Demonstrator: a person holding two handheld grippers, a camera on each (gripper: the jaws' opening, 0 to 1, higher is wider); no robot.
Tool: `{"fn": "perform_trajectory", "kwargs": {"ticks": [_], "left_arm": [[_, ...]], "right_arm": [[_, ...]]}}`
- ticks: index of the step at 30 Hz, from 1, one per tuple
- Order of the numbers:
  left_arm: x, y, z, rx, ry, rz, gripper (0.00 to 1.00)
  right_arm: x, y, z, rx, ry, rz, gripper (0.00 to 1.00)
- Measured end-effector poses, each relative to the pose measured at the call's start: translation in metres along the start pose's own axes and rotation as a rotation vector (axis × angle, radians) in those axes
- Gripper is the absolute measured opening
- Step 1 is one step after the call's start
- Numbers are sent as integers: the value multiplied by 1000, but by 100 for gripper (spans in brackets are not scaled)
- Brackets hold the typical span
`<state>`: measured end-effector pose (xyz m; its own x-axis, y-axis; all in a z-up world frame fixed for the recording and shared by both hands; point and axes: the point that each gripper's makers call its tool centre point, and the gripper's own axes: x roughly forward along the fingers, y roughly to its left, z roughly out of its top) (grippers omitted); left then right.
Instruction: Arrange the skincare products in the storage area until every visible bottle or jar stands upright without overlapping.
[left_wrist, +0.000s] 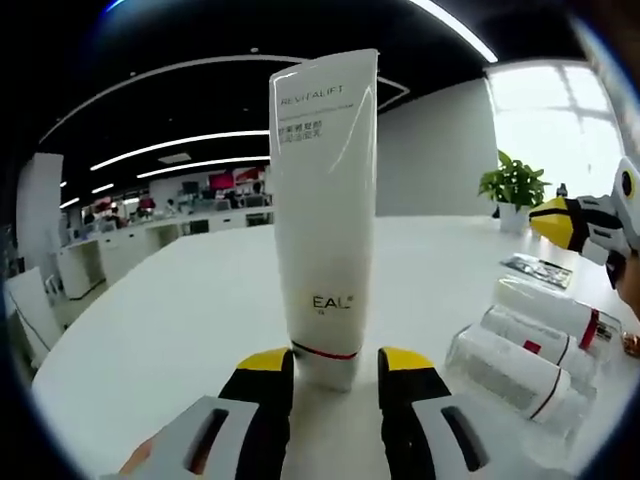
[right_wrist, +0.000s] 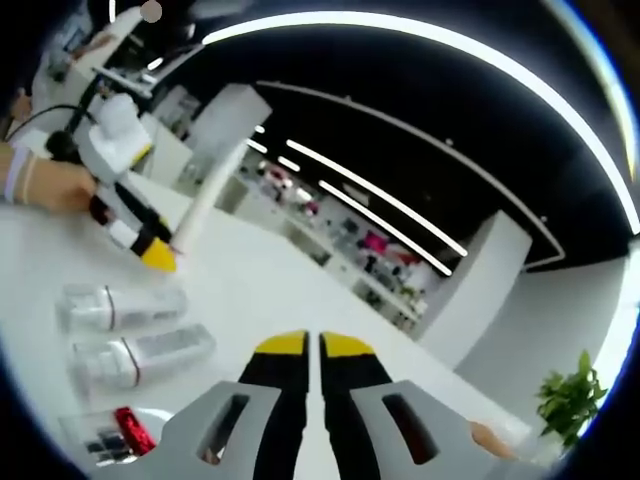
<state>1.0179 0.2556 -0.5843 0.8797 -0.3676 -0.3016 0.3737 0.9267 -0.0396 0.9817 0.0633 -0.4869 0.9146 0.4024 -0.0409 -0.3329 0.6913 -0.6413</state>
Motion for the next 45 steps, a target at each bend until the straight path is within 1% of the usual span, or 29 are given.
{"fn": "perform_trajectory", "kwargs": {"ticks": [4, 9, 15, 18, 21, 24, 27, 30, 33, 36, 39, 41, 44, 45], "left_arm": [[-1, -5, -2, 17, 12, -1, 35], [-1, -11, -4, 67, 30, -6, 34], [-3, -14, -7, 78, 43, -12, 31], [-3, -14, -8, 76, 47, -8, 28], [-6, -11, -9, 55, 55, 1, 23], [-9, -15, -8, 20, 63, -18, 23], [-13, -20, -8, 18, 67, -30, 23], [-14, -30, -6, 56, 62, -43, 23], [-11, -37, -7, 101, 60, -51, 23], [-5, -41, -9, 151, 58, -53, 23], [3, -42, -10, 180, 49, -35, 23], [5, -42, -12, 204, 57, -38, 23], [0, -41, -8, 192, 50, -33, 23], [-2, -40, -6, 181, 38, -27, 23]], "right_arm": [[0, 0, -1, -2, 8, 2, 2], [0, 0, -1, -1, 5, 1, 2], [0, 0, -1, -3, 9, 0, 2], [0, -1, -1, -5, 8, -3, 2], [0, -2, -1, -6, 8, -4, 2], [0, -1, -1, -4, 8, -2, 2], [0, -1, -1, -7, 12, -2, 2], [0, -1, -1, -6, 11, -1, 2], [0, 0, -2, -9, 13, 1, 2], [0, 0, -2, -9, 12, 0, 2], [0, 1, -2, -8, 13, 1, 2], [0, 0, -2, -9, 11, -1, 2], [0, 0, -2, -10, 11, -1, 2], [0, 0, -2, -9, 12, 1, 2]]}}
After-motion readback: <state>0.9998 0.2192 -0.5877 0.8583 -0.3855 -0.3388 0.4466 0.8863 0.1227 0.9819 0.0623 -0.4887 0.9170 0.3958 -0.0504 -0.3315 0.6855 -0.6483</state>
